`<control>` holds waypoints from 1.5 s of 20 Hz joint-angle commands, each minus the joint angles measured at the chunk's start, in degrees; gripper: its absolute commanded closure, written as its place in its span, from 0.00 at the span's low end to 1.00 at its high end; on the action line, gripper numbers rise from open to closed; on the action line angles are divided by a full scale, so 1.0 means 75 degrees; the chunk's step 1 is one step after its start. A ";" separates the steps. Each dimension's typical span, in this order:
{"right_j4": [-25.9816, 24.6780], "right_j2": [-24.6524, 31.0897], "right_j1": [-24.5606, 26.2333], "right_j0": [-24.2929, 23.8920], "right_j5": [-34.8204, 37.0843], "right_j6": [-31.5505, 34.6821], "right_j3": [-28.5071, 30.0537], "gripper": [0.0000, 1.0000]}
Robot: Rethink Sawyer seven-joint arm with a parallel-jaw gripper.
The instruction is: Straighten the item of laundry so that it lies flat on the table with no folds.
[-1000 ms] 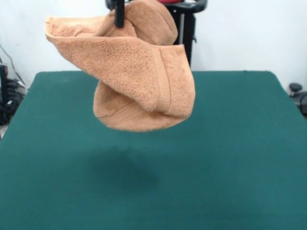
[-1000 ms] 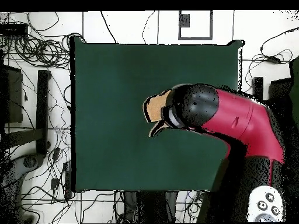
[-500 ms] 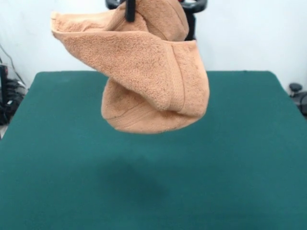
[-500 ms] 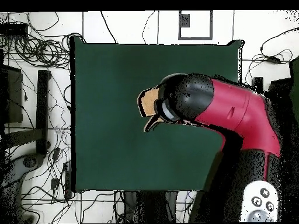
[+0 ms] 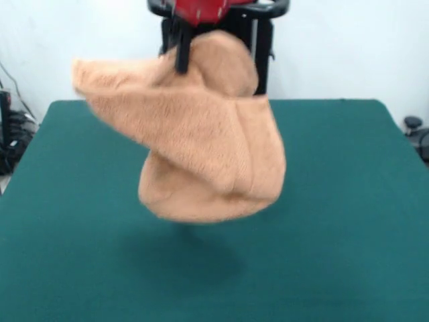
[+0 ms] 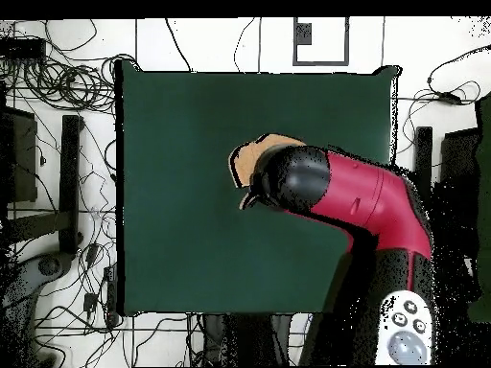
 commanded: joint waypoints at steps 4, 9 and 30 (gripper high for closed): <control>0.0331 0.0740 0.1121 0.0016 -0.3293 0.1460 0.2338 1.00; 0.0508 0.0570 0.1101 0.0197 -0.3317 0.1364 0.2368 1.00; 0.0426 -0.0257 -0.1126 0.0784 0.3590 0.1023 0.0005 1.00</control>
